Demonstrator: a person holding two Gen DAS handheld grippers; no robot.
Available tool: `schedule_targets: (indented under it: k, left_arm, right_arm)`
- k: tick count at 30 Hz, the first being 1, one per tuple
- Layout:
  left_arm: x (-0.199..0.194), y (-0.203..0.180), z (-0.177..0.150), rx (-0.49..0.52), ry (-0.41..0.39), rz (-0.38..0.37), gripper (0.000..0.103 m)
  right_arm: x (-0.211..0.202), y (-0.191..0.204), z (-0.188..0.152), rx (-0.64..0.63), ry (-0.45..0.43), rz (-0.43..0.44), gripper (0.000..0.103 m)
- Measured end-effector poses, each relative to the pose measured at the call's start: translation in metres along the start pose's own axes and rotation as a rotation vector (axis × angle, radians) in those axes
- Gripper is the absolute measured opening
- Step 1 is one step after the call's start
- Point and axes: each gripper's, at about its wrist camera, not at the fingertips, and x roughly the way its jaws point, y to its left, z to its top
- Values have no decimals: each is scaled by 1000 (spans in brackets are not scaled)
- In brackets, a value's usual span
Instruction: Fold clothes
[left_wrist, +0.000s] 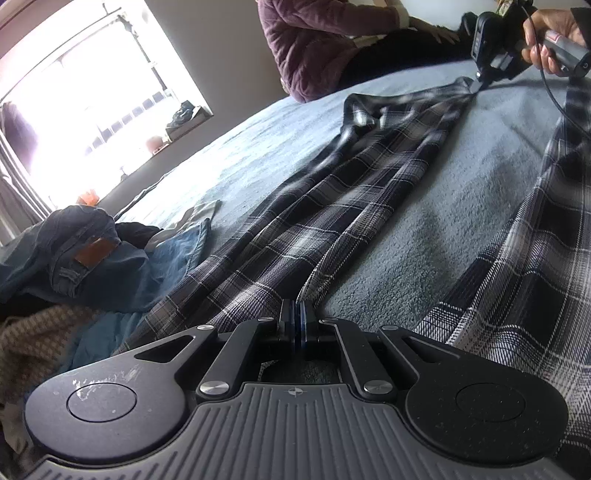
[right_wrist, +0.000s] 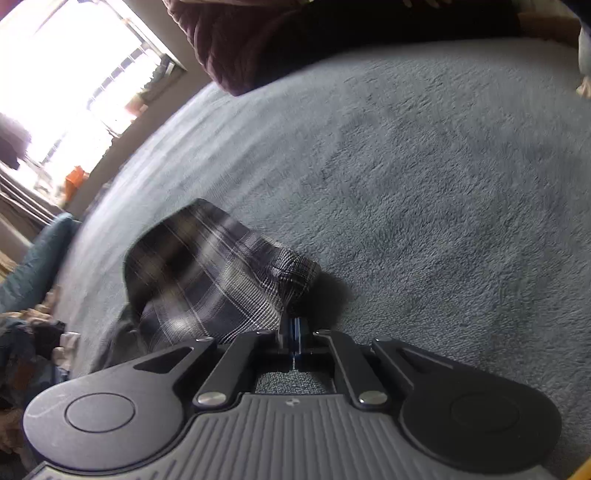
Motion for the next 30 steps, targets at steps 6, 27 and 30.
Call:
schedule_targets:
  k: [6, 27, 30]
  left_arm:
    - [-9, -1, 9, 44, -16, 10, 13]
    - [-21, -7, 17, 3, 45, -113, 2]
    - [-14, -15, 16, 18, 71, -118, 2]
  right_arm:
    - [-3, -26, 10, 173, 48, 139, 21]
    - [-63, -53, -7, 114, 0, 134, 2]
    - [-54, -59, -10, 99, 20, 82, 6]
